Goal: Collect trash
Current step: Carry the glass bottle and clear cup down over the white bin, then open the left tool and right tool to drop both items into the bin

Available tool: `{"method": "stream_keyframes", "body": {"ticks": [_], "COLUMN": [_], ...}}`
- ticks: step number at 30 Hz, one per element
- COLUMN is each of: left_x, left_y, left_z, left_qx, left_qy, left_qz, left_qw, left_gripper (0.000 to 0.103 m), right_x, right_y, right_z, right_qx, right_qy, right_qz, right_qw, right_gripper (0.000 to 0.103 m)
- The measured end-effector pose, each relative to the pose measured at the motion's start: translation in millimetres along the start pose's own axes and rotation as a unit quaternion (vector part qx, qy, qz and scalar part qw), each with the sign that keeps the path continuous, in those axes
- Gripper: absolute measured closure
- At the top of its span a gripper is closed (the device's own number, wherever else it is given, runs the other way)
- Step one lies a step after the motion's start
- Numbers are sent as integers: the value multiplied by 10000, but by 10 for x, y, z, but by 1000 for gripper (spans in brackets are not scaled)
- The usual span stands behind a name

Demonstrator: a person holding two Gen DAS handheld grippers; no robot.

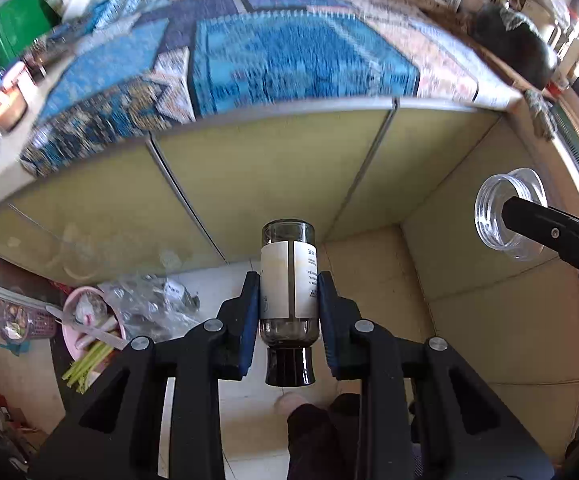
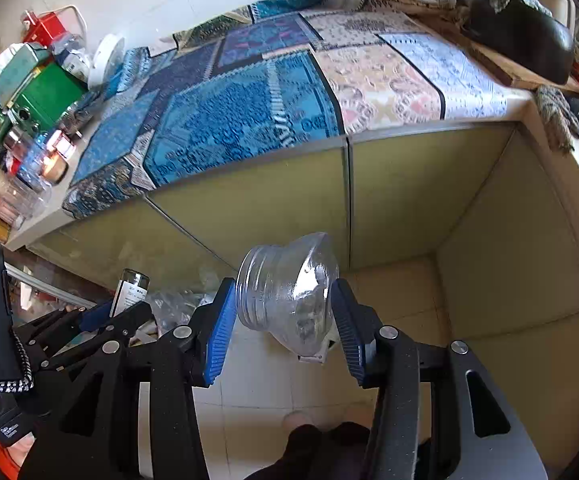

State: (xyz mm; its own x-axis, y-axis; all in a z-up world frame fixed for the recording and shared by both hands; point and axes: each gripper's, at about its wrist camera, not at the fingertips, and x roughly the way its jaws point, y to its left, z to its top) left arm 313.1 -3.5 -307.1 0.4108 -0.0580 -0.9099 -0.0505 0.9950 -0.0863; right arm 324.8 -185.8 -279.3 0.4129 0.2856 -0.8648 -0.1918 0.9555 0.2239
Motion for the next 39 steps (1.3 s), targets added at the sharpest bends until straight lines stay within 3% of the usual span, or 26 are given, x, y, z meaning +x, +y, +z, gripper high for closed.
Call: {"method": "stream_keyframes", "body": {"ticks": [4, 12, 20, 25, 33, 39], "left_x": [524, 2020, 3338, 4085, 4940, 5294], "left_y": [-11, 35, 268, 311, 425, 527], "left_z": [-154, -651, -1100, -1323, -1538, -1677], "left_qx": [-225, -732, -1331, -1404, -1682, -1909], "left_qy": [365, 1013, 1254, 1337, 1475, 1536], "left_qz": [-92, -105, -280, -310, -447, -582], "left_qw": [9990, 9921, 9827, 9805, 9736, 9678], "left_gripper": [76, 76, 76, 76, 76, 76], "right_x": [481, 1690, 2922, 3580, 4367, 4843], "right_y": [-240, -715, -820, -745, -689, -776], "right_z": [-136, -469, -785, -928, -1106, -1315], "right_qx": [119, 96, -151, -204, -353, -467], "right_qy": [391, 953, 1252, 1393, 1606, 2008], "right_qz": [-80, -217, 30, 289, 433, 463], "right_qw": [9991, 9952, 9920, 9896, 9854, 9774], "right_gripper": [58, 58, 58, 58, 58, 58]}}
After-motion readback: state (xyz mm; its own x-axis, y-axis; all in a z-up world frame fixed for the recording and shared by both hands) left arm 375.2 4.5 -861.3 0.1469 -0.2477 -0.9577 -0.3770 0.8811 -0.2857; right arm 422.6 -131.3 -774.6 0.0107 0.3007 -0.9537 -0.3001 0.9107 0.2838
